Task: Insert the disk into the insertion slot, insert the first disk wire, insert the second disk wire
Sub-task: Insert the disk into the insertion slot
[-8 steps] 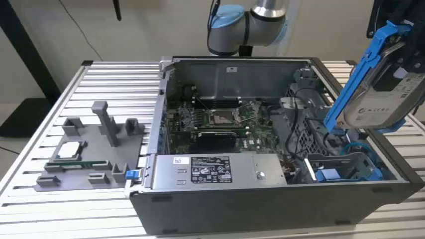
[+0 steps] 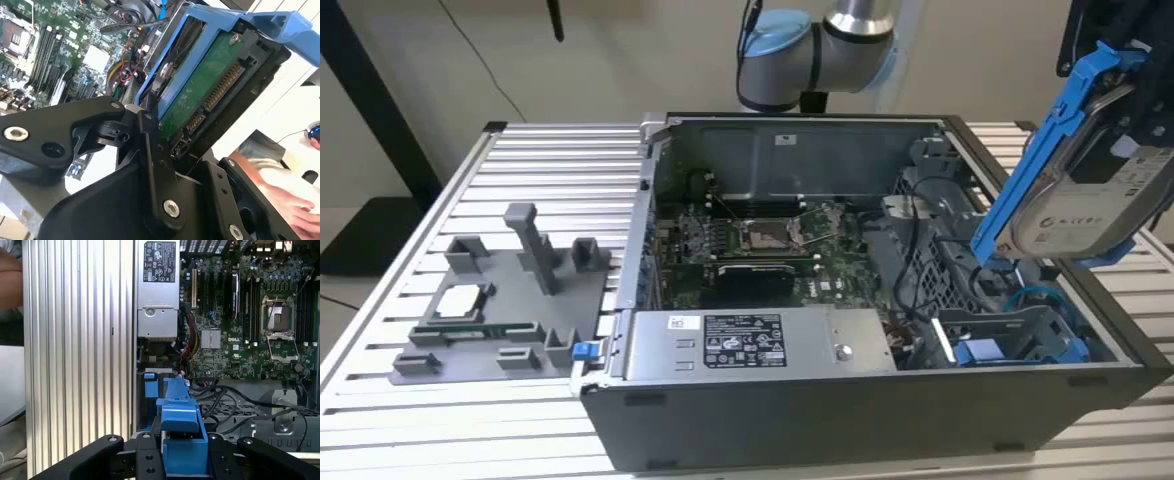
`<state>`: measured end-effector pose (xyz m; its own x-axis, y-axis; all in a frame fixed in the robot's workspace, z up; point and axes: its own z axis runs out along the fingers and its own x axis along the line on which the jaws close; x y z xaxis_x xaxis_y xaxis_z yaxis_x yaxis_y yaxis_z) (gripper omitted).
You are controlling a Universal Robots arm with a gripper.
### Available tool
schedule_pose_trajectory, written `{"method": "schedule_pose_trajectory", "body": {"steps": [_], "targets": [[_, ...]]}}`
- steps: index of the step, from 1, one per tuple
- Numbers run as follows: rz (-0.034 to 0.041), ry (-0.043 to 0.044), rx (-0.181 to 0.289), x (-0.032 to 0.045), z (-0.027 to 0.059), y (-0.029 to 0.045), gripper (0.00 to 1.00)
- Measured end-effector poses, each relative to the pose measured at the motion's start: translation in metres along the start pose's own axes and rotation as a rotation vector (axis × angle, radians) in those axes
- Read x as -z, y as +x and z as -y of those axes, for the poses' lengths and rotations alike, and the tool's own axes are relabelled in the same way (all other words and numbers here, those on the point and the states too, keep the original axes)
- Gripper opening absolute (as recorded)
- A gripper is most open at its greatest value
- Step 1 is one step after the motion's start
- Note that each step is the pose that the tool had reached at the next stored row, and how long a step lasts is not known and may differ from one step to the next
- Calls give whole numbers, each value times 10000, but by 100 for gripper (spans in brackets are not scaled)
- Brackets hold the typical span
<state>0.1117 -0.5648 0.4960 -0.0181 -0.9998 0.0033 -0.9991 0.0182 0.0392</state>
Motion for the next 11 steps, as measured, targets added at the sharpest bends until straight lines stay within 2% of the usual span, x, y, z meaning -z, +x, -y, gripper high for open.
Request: {"method": "schedule_pose_trajectory", "body": {"steps": [5,11], "targets": [[2,0,0,-17,0,0,0],[5,0,-1,-96,3,8,0]]}}
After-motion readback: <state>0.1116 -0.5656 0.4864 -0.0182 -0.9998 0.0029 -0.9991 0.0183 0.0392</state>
